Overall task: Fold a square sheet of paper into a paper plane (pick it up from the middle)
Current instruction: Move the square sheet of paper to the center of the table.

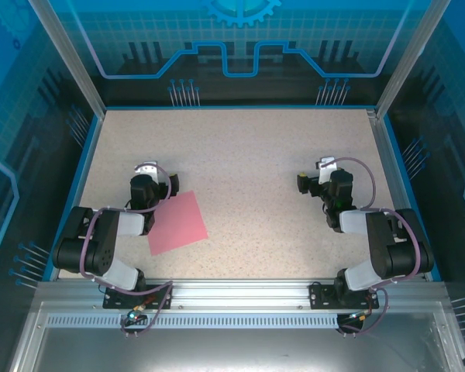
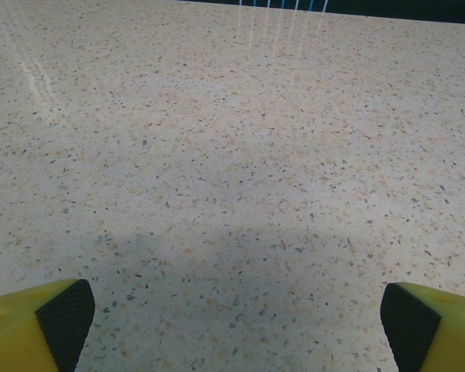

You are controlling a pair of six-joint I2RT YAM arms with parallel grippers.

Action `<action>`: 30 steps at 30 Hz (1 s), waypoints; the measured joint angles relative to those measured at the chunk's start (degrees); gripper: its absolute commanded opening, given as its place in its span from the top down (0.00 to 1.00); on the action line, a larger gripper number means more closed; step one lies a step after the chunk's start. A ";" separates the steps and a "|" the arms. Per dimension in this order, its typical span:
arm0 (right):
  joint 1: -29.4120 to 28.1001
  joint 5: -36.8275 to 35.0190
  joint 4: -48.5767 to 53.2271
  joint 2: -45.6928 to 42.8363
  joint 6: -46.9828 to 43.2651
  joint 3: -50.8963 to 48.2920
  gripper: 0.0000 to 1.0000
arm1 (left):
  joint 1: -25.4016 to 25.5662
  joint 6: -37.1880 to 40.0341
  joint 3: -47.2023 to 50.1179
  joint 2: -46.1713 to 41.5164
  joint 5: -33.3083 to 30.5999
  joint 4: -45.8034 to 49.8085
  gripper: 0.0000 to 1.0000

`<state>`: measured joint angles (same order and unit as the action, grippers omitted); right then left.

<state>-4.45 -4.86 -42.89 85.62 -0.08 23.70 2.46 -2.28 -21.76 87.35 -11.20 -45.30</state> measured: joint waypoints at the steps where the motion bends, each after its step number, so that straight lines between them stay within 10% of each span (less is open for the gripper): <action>1: 0.00 0.24 0.00 0.00 -0.02 0.00 0.01 | 0.00 0.35 -0.11 -0.07 0.42 0.26 0.01; 19: -0.13 3.08 -4.15 -2.99 -3.02 -4.50 0.01 | -0.07 -3.89 -2.16 -23.78 1.75 22.34 0.02; 30: 0.31 8.48 29.14 -14.86 3.15 12.00 0.01 | -0.07 -18.97 -8.85 -36.48 2.51 42.95 0.02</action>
<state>-4.14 3.62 -13.76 70.76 3.07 35.70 2.39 -21.26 -30.61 50.87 -8.69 -2.35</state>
